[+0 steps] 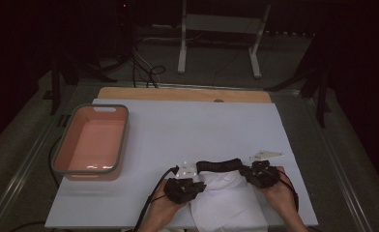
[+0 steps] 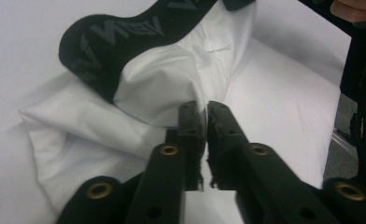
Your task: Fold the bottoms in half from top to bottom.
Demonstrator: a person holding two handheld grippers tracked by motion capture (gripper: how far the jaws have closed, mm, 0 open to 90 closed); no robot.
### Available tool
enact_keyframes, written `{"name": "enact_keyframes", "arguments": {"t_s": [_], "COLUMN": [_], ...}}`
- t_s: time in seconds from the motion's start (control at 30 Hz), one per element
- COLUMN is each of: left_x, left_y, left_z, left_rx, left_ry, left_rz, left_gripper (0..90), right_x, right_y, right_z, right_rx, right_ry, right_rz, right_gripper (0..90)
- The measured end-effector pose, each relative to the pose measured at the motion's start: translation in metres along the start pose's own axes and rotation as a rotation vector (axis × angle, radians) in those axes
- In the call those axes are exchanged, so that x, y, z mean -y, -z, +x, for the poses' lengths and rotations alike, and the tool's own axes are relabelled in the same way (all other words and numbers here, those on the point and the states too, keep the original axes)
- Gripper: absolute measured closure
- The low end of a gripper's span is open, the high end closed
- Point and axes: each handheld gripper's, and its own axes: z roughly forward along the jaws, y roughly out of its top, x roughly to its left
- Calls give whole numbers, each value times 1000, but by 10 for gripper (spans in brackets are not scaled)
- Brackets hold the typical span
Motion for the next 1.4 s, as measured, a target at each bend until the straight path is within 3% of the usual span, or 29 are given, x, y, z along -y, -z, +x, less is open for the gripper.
{"name": "enact_keyframes", "arguments": {"t_s": [0.07, 0.17, 0.2, 0.23, 0.27, 0.4, 0.53, 0.7, 1.07, 1.3, 1.4], "left_x": [0, -2, -2, -4, -4, -6, -7, -6, 0, 6, 9], "left_y": [2, 7, 7, 11, 12, 18, 23, 26, 21, 18, 16], "left_z": [2, 7, 7, 12, 14, 20, 27, 34, 34, 34, 33], "left_rx": [-21, -62, -62, -90, -105, -165, -192, -212, -220, -217, -214], "left_ry": [3, 25, 25, 37, 42, 43, 54, 65, 53, 53, 49], "left_rz": [-7, -23, -23, -35, -42, -62, -66, -53, -13, 15, 34], "left_gripper": [728, 558, 524, 486, 453, 352, 340, 343, 367, 385, 398], "right_x": [2, 2, 2, 1, 0, -3, -2, 2, -2, -2, -2], "right_y": [-3, -5, -5, -4, -3, 0, 0, -6, -34, -42, -42], "right_z": [-1, -4, -4, -6, -8, -18, -30, -42, -43, -43, -42], "right_rx": [-6, -2, -2, 1, 4, 28, 59, 76, 41, 25, 3], "right_ry": [-8, -25, -25, -44, -50, -96, -145, -184, -184, -203, -193], "right_rz": [18, 15, 15, -2, -15, -60, -82, -63, 2, 40, 45], "right_gripper": [783, 649, 649, 561, 532, 478, 490, 523, 541, 563, 656]}}
